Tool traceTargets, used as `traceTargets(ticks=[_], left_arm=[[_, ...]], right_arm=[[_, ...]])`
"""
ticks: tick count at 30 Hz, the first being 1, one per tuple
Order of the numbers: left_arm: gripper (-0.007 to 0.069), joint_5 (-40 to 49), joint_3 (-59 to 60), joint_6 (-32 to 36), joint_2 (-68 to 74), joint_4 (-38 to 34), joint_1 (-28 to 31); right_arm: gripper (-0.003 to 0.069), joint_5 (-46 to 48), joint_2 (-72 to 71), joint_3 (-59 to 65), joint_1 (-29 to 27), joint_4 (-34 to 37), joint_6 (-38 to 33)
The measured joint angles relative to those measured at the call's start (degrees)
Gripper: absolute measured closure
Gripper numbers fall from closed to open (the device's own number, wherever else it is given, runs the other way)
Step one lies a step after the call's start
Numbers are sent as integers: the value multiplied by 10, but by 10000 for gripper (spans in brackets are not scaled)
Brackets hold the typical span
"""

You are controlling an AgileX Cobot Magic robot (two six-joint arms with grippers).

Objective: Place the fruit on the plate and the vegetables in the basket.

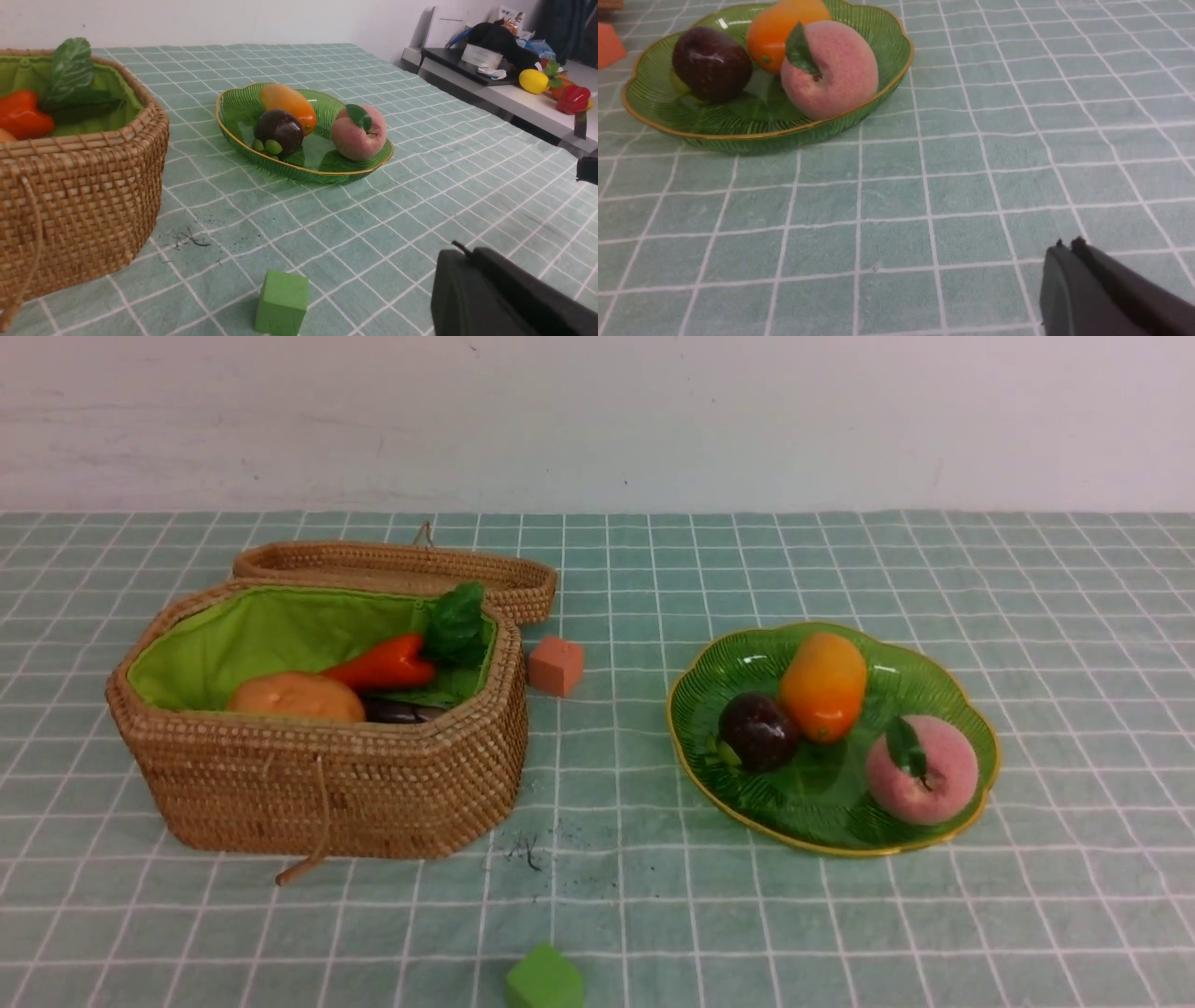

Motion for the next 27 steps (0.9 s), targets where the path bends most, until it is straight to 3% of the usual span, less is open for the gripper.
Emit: traceTargets(ticks=[6,27], left_arm=[[617,5,0,0,0,0,0],[597,-19,3,3,-2,21,4]], right_arm=[[677,-1,0,0,0,41,0],[663,-1,0,0,0,43,0]])
